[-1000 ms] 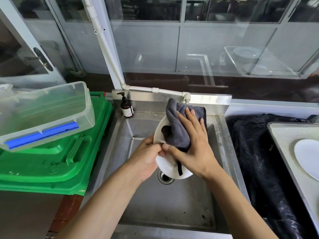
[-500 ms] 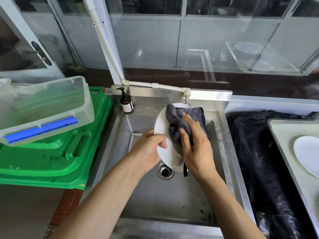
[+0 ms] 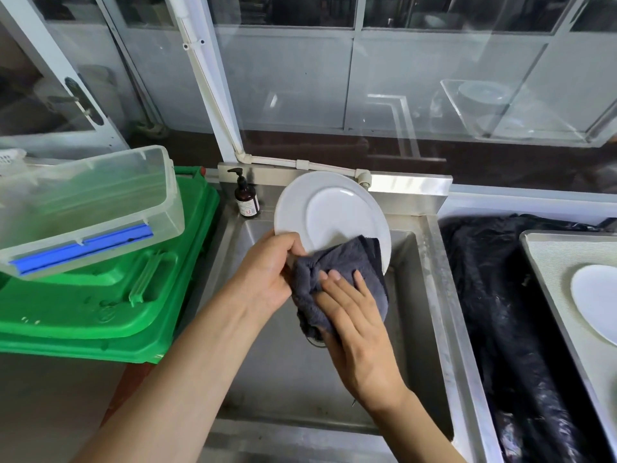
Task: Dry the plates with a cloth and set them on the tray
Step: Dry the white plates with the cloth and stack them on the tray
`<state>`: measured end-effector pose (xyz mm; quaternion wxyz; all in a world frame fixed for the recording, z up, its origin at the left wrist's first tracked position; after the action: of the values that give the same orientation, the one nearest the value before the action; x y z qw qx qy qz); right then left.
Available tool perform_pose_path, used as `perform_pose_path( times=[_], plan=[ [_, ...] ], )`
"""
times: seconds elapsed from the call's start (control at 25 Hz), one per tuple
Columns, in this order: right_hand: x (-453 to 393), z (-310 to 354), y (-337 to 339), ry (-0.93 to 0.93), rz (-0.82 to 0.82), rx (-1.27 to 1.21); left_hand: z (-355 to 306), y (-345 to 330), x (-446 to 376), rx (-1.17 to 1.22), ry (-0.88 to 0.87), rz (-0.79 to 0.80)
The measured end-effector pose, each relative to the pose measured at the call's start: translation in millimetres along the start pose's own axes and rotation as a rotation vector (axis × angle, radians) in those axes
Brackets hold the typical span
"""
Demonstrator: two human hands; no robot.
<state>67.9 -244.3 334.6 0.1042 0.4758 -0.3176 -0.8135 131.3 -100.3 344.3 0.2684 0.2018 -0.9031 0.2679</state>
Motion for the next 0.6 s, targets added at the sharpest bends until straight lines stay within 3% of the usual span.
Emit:
perform_pose_path(
  times=[0.08,0.2,0.28,0.44,0.6],
  plan=[
    [12,-9,4,-0.062,-0.029,-0.029,-3,2,1,0.045,0.000,0.020],
    [34,-50,15,-0.562,-0.185,-0.208,-7,3,4,0.040,0.003,0.076],
    [36,-72,25,-0.785,-0.287,-0.254,-5,2,5,-0.016,0.011,0.110],
    [-4,-106,47,-0.829,-0.302,-0.157,11,-9,13,-0.149,0.013,0.185],
    [-38,-76,35,-0.524,-0.170,-0.037,13,-17,11,-0.128,-0.018,0.151]
  ],
)
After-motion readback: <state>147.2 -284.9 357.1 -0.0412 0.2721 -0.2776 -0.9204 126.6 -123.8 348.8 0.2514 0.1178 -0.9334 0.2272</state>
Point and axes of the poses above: each hand's wrist, its own x-axis away from the middle knuckle, its own y-axis out of the back of the hand, z = x × y, the point moved 7 cm from there along -x, towards the middle knuckle, and after that the axes turned 3 degrees about y, right-handed, at the moved point
